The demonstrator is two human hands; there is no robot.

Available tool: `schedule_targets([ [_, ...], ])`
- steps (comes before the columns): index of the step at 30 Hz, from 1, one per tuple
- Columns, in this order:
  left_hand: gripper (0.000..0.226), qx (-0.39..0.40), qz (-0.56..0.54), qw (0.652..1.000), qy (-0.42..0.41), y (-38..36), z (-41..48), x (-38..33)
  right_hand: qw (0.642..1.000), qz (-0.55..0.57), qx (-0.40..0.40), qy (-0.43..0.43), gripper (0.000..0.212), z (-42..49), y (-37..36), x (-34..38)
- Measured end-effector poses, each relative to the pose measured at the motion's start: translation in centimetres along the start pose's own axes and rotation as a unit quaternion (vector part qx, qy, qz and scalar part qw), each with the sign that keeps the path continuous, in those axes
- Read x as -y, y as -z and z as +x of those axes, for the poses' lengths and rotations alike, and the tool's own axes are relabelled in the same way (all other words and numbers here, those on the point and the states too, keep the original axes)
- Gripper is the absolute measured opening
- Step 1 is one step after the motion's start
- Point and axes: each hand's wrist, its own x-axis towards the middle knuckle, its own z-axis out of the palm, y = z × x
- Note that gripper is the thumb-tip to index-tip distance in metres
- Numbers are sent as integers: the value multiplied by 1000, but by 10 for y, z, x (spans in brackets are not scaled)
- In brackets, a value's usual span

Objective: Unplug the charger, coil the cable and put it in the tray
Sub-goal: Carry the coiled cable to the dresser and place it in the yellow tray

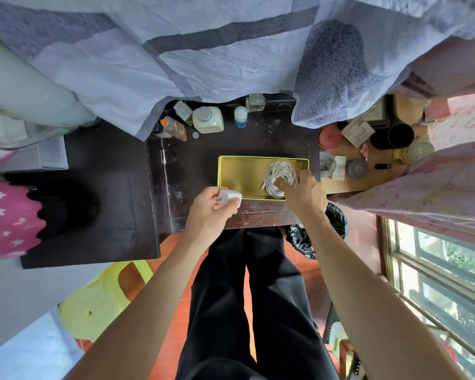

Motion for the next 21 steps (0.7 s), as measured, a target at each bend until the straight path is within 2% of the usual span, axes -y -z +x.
schedule_targets([
  [3,34,-33,52,998,0,-6,10,-5,993,117,9,8,49,-13,6,-9],
  [6,33,-63,113,992,-13,-20,26,-6,969,245,32,8,32,-23,4,-21],
  [9,33,-92,208,973,-27,-37,48,-7,947,317,53,3,20,-33,-1,-32],
  [11,35,-101,270,957,-32,-46,64,-9,938,343,51,-2,8,-38,-4,-38],
  [16,35,-122,390,912,-39,-59,95,-8,925,375,49,-28,10,-40,-11,-47],
  [21,35,-121,431,893,-40,-62,112,5,919,390,46,-32,11,-36,-14,-46],
])
